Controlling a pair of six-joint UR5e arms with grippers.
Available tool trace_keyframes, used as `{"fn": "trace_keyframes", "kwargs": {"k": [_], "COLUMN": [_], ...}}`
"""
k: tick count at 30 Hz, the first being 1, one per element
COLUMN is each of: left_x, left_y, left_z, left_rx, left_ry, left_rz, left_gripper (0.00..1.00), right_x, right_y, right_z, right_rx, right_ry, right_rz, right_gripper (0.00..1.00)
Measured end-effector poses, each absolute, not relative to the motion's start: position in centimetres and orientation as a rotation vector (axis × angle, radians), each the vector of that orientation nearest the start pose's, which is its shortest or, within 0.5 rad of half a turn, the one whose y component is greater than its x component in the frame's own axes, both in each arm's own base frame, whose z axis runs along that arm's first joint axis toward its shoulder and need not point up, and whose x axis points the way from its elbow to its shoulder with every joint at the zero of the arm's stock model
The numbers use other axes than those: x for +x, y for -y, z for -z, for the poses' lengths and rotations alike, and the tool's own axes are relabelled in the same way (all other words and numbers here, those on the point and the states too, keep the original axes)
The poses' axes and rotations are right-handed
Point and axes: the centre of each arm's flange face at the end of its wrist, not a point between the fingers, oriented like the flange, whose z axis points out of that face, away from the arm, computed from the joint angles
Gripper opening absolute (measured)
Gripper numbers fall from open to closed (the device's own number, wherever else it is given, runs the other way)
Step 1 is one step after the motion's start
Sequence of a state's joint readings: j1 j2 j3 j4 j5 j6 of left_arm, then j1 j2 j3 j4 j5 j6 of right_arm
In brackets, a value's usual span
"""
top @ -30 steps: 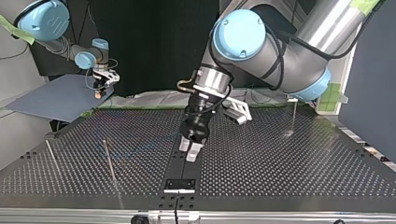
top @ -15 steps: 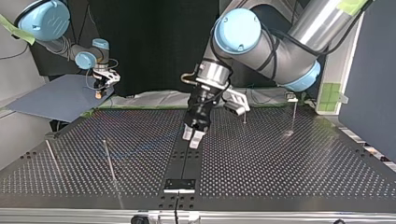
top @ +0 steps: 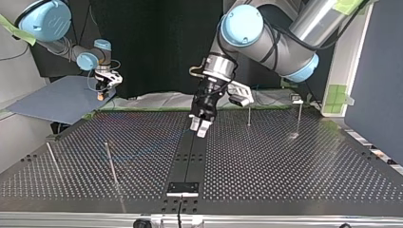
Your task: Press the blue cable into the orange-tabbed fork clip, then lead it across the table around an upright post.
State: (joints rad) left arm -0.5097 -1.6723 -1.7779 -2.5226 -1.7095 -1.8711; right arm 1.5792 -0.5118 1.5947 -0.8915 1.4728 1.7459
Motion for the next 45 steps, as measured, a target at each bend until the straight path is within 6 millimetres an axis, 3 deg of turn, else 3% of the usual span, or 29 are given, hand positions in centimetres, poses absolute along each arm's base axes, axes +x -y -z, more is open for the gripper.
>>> {"fn": "trace_keyframes", "kwargs": {"k": [23, 45], "left_x": [38.7, 34.1], "left_y": [35.1, 31.7], "left_z": [-32.9, -24.6], "left_rx": [-0.007, -0.034], "left_ry": [-1.301, -1.510], "left_rz": [0.588, 0.485], "left_gripper": [1.00, 1.00], "right_x": [14.9, 15.1], "right_y": [63.1, 63.1], "right_z": [9.3, 9.2], "right_rx": [1.335, 1.336], "right_ry": [1.452, 1.447], "right_rz": [-1.312, -1.315], "right_gripper": [0.00, 0.00]}}
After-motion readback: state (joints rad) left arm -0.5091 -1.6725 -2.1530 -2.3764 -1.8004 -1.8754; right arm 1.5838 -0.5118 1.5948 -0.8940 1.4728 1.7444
